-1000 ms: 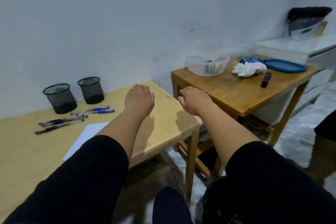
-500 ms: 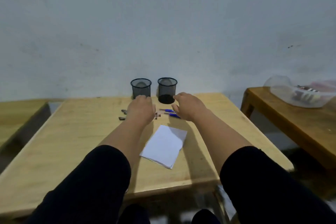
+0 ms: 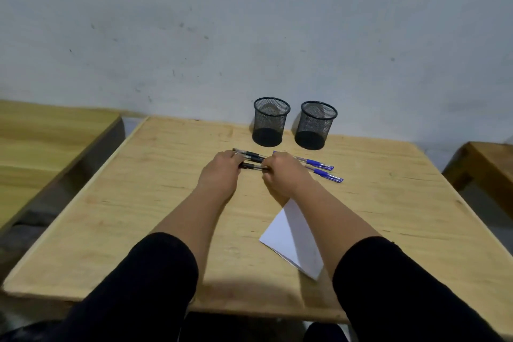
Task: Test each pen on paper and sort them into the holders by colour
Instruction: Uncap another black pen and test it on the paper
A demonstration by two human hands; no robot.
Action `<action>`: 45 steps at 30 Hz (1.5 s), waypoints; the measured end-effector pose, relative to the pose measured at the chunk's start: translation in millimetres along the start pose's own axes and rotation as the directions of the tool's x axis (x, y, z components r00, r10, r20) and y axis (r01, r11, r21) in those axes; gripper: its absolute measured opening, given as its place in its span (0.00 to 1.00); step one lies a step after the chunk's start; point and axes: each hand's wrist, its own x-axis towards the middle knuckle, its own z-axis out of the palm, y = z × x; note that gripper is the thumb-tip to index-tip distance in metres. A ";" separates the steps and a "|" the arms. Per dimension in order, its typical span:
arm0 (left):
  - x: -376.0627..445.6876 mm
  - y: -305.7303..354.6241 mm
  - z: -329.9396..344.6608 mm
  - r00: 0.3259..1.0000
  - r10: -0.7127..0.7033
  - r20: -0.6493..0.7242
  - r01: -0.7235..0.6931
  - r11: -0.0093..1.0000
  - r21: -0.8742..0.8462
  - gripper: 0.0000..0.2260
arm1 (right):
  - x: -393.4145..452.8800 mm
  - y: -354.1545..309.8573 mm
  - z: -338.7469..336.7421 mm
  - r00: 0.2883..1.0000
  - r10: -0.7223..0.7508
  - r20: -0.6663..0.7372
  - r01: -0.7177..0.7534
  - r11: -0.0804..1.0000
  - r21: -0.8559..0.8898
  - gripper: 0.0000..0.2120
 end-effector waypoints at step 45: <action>-22.8 38.0 16.4 0.994 -0.095 -0.052 0.068 0.923 -0.379 0.11 | -93.9 31.0 -21.6 0.871 0.488 0.047 -0.078 0.043 0.996 0.05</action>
